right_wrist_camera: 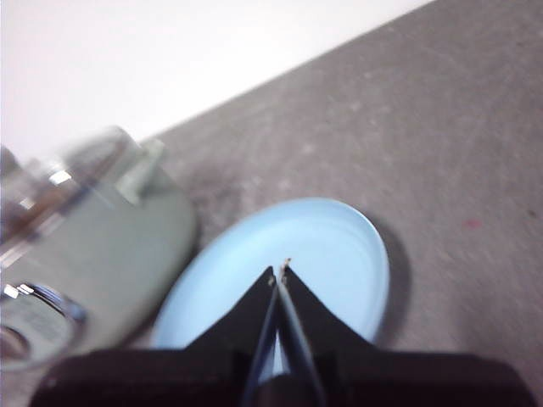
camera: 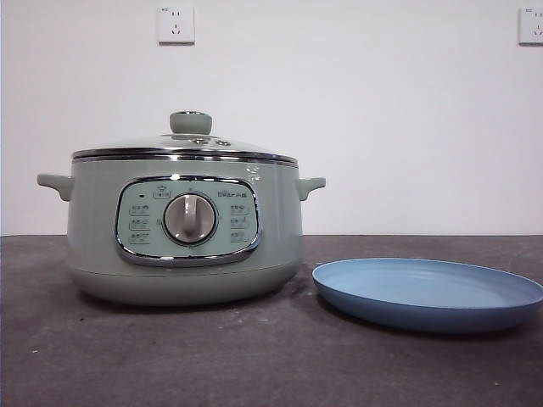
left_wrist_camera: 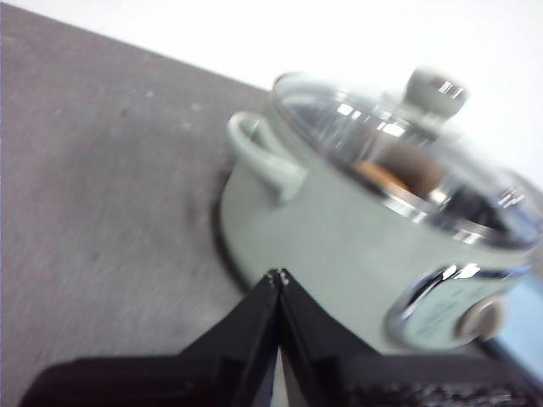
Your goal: Take the potato out from the steamer,put the potato on the plate,close the lid
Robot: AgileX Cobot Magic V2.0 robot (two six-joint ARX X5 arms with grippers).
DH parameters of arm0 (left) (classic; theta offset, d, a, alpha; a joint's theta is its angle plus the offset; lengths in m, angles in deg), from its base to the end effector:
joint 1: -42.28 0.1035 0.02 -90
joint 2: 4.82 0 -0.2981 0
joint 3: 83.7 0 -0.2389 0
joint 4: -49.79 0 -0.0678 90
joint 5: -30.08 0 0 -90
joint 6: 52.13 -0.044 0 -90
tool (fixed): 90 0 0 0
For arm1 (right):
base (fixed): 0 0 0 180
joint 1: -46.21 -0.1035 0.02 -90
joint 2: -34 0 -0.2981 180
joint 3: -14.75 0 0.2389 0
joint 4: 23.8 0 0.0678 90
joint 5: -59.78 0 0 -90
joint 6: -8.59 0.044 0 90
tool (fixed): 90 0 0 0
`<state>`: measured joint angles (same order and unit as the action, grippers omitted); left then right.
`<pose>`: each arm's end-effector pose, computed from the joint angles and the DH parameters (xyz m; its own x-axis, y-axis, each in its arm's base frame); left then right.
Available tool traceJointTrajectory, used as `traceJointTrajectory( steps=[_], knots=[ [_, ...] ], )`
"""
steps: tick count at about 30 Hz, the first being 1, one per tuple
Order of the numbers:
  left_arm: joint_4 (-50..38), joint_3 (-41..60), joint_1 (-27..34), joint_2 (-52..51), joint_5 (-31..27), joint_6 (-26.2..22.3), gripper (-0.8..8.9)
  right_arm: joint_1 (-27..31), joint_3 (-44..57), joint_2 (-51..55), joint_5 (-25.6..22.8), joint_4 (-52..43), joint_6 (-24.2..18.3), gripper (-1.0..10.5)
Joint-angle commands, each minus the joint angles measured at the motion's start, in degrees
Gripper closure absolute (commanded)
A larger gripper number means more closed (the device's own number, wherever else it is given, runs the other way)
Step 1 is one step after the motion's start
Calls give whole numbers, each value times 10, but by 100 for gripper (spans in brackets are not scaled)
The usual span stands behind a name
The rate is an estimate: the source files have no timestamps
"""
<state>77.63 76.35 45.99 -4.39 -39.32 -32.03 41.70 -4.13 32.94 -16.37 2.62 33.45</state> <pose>0.0558 -0.0119 0.1698 0.9470 -0.2912 -0.1354 0.2197 0.8951 -0.3879 0.0577 0.0151 0.1656 0.9382 0.3141 -0.1452 -0.2207 0.8663 0.4482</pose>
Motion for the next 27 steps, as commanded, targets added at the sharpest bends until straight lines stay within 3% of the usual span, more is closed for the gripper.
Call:
traceJointTrajectory(
  steps=[1, 5, 10, 18, 27],
  knots=[
    [8, -34, 1, 4, 12, 12, 821, -1, -33, -9, 4, -4, 17, 959],
    [37, -97, 1, 39, 26, 8, 821, -1, -97, -55, 22, 27, 15, 959],
    [71, -184, 1, 120, 94, -30, 821, -1, -205, -144, 74, 106, -31, 959],
    [201, -338, 1, 264, 188, -151, 822, -2, -409, -311, 191, 287, -178, 958],
    [371, -473, -20, 355, 232, -268, 822, -34, -572, -438, 223, 481, -320, 958]
  ],
)
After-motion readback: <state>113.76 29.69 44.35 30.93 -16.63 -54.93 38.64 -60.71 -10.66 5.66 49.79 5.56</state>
